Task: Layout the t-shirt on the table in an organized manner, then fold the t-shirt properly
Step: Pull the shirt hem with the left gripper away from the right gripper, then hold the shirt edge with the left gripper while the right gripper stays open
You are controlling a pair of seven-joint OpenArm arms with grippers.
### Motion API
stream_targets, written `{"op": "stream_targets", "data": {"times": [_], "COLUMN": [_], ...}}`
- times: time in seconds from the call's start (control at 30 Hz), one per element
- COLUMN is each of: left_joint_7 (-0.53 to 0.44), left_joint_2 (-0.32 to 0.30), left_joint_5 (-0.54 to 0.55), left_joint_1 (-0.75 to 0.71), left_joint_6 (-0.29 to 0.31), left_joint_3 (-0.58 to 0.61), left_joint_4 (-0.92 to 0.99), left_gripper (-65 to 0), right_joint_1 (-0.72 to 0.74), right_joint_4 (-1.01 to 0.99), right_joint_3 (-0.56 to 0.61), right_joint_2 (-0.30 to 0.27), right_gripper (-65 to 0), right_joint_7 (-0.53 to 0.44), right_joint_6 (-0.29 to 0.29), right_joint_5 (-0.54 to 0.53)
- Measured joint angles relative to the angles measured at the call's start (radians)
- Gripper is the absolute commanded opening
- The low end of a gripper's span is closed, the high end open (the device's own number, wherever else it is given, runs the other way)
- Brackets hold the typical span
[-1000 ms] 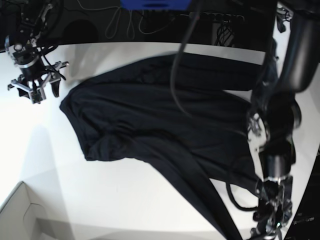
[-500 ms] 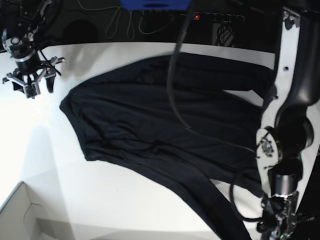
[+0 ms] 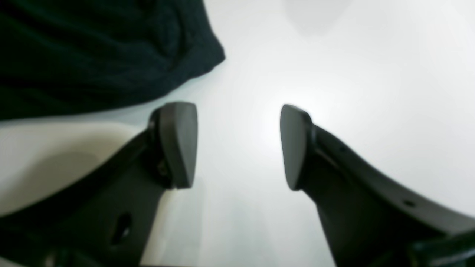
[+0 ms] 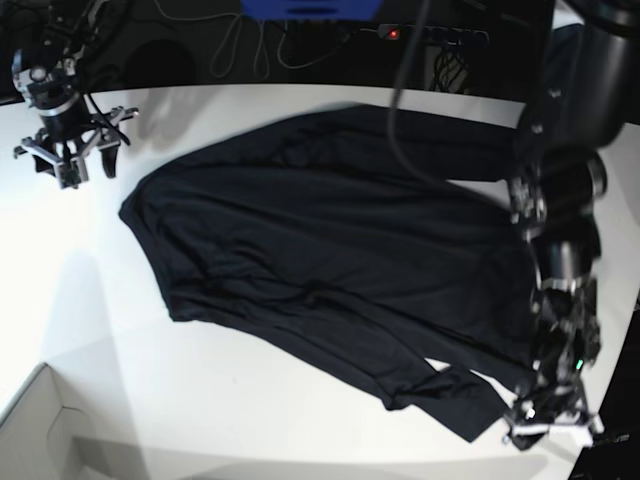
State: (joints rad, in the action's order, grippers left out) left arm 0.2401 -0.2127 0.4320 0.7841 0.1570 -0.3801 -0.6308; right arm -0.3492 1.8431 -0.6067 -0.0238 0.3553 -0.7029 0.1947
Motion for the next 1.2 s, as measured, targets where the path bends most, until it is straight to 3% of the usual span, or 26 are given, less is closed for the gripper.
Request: {"op": "stream_targets", "data": {"times": [0.1,0.23,0.43,0.6,0.93,1.07,1.2], "left_joint_7": [0.098,0.107,0.111,0.097,0.104,0.104,0.113], "left_joint_2": [-0.048,-0.069,-0.057,-0.056,-0.055,-0.054,-0.05], "left_joint_5": [0.105,0.187,0.205,0.21,0.209,0.209,0.209], "left_joint_1": [-0.226,-0.488,-0.723,-0.721,-0.665,-0.64,-0.62], "left_joint_6": [-0.023,-0.006,-0.016,0.007,-0.003,0.003,0.003], "left_joint_3": [-0.005,-0.03,-0.198,-0.214,-0.214,-0.214,-0.214], "left_joint_4": [-0.27,-0.515,-0.566,-0.546,-0.383,-0.381,-0.369], "left_gripper": [-35.8,-35.8,-35.8,-35.8,-35.9,-41.9,-43.3], "right_joint_1": [0.003,-0.001,0.002,0.006,0.005,0.004,0.005], "right_joint_4": [0.0,-0.001,-0.003,-0.004,-0.005,-0.005,-0.005], "right_joint_3": [0.0,-0.001,-0.002,-0.001,-0.001,-0.001,-0.002], "right_joint_2": [0.0,0.002,-0.004,0.021,0.032,0.032,0.032], "right_gripper": [-29.8,-29.8,-29.8,-29.8,-29.8,-29.8,-29.8], "right_joint_7": [-0.003,0.0,0.0,-0.003,-0.003,-0.003,-0.003], "right_joint_6": [-0.001,0.0,0.0,0.0,0.0,0.0,0.0], "right_joint_5": [-0.005,-0.002,-0.003,-0.004,-0.004,-0.004,-0.004]}}
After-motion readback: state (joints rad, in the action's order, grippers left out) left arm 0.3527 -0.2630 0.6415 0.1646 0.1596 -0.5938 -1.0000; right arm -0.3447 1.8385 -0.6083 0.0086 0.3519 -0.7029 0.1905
